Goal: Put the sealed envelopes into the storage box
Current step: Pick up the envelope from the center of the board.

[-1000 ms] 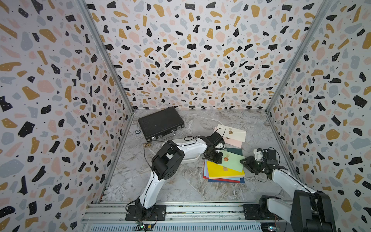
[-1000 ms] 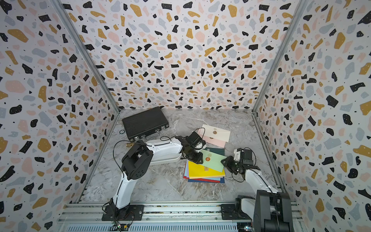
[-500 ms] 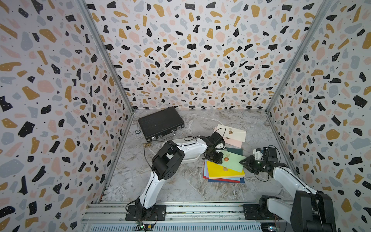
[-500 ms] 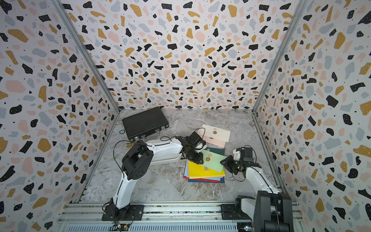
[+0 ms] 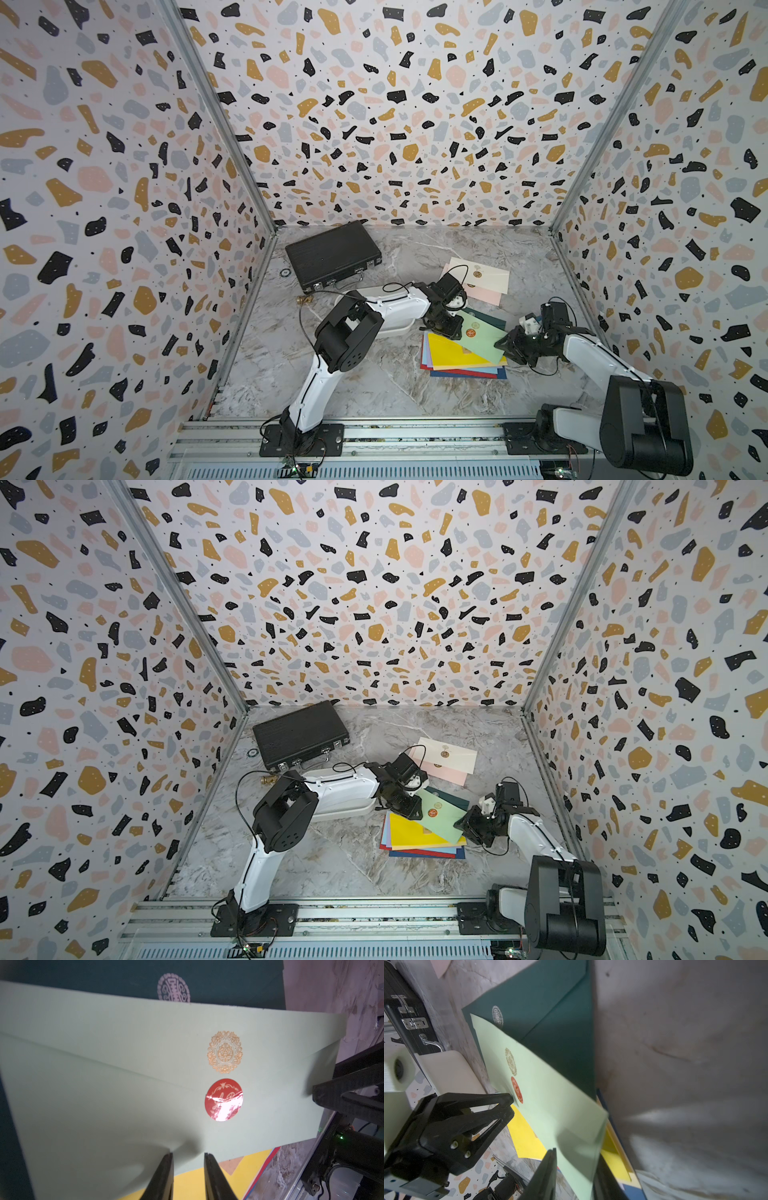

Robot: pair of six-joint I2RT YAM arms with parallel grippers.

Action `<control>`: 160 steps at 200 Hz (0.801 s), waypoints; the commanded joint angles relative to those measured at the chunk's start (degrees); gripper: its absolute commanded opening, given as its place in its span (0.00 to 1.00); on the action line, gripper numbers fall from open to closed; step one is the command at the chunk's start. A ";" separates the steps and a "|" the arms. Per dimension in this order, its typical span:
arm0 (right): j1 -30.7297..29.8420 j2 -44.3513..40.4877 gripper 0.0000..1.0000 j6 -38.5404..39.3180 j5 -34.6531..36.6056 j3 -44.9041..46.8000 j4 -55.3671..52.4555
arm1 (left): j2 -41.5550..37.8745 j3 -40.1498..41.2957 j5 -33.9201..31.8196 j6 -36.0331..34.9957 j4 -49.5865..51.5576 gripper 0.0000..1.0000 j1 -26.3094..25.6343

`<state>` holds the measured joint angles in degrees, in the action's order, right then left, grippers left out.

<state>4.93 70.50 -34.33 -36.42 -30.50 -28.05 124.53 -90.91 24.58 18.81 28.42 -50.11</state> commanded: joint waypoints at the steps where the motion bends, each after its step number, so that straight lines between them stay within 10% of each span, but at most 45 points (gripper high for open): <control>1: 0.08 -0.01 0.34 1.65 0.11 -1.77 -4.96 | 1.70 -0.33 0.21 -0.20 0.23 0.29 -0.58; 104: 0.08 -4.03 0.28 -9.72 -8.26 4.10 13.32 | 1.17 -0.23 0.68 -0.19 0.45 0.29 -0.87; 160: 0.08 -9.20 0.00 -4.86 -5.41 3.28 11.79 | -2.59 -0.97 -0.41 -1.73 1.97 0.31 -0.87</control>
<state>4.93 63.18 -41.52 -42.48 -26.06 -15.88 124.51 -90.91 24.60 18.65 28.29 -50.43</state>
